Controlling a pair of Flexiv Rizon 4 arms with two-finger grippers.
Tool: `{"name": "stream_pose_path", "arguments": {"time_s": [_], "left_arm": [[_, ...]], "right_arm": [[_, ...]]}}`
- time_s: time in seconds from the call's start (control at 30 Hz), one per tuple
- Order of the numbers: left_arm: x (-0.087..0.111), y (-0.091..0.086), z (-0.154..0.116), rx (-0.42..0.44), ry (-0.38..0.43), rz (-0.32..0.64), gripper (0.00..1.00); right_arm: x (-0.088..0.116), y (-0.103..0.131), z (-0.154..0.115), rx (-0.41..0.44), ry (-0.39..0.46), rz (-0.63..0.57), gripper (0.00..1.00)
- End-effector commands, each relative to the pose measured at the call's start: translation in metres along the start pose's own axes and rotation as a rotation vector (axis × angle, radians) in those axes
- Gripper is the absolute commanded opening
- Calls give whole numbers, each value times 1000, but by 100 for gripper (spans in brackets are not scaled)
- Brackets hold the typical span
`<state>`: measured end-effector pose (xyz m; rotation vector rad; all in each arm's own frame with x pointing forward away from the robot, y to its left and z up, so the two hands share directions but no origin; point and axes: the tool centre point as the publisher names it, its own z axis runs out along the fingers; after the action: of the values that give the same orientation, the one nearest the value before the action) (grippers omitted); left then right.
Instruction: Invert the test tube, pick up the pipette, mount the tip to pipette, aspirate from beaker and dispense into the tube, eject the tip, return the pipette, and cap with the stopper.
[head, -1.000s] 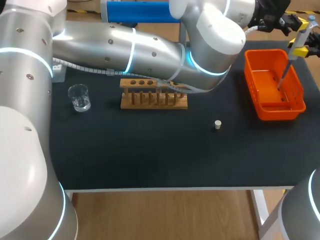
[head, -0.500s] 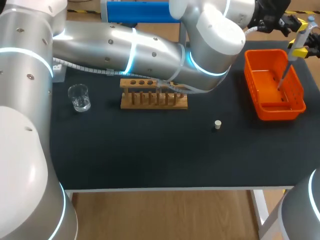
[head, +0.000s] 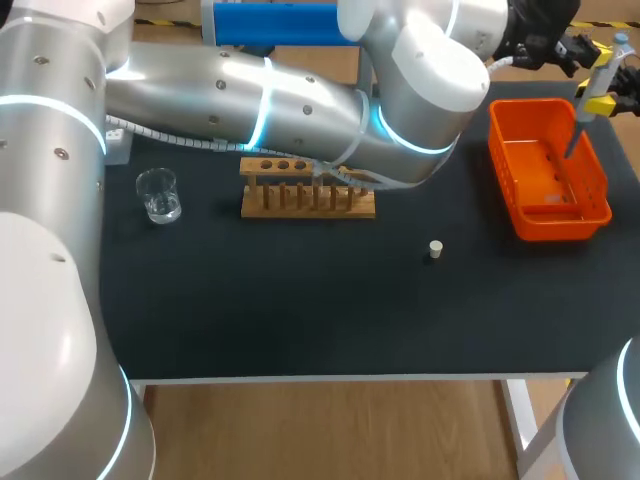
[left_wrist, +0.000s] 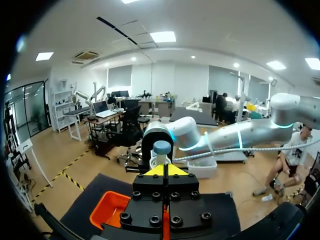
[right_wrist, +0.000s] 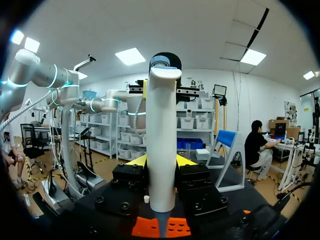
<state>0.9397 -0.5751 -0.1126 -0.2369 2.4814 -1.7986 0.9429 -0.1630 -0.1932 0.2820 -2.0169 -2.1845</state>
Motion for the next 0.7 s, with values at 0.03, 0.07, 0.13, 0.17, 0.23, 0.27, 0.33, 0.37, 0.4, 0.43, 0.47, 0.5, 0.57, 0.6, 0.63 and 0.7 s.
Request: {"name": "stream_pose_path", "arguments": {"time_s": [0.03, 0.07, 0.13, 0.17, 0.23, 0.27, 0.33, 0.37, 0.4, 0.43, 0.47, 0.5, 0.57, 0.6, 0.63, 0.7], "left_arm": [[-1, 10, 5, 188, -2, 1, 0], [-1, 8, 4, 188, -4, 3, 0], [-1, 5, 1, 190, -12, 9, 0], [-1, 3, -1, 190, -16, 13, 0], [-2, -3, -4, 188, -23, 23, 0], [-2, -7, -6, 185, -25, 30, 0], [-3, -14, -10, 180, -31, 42, 0], [-4, -19, -13, 175, -33, 44, 0], [-4, -24, -17, 167, -29, 53, 0], [-5, -28, -19, 164, -27, 62, 34], [-5, -31, -22, 163, -19, 76, 90], [-5, -35, -25, 168, -6, 88, 100], [-5, -41, -29, 164, 28, 124, 100], [-5, -44, -32, 170, 53, 140, 100], [-5, -47, -34, 166, 82, 149, 100], [-4, -51, -39, 146, 119, 154, 100]], "right_arm": [[-2, 6, -1, 2, 8, 0, 0], [-2, 6, -1, 2, 8, 0, 0], [-2, 6, -1, 2, 8, 0, 0], [-2, 6, -1, 2, 8, 0, 0], [-2, 6, -1, 2, 8, 0, 0], [-2, 6, -1, 2, 8, 0, 0], [-2, 6, -1, 2, 8, 0, 0], [-2, 6, -1, 2, 8, 0, 0], [-2, 6, -1, 2, 8, 0, 0], [-2, 6, -1, 2, 8, 0, 0], [-2, 6, -1, 2, 8, 0, 0], [-2, 6, -1, 2, 8, 0, 0], [-2, 6, -1, 2, 8, 0, 0], [-2, 6, -1, 2, 8, 0, 0], [-2, 6, -1, 2, 8, 0, 0], [-2, 6, -1, 2, 8, 0, 0]]}}
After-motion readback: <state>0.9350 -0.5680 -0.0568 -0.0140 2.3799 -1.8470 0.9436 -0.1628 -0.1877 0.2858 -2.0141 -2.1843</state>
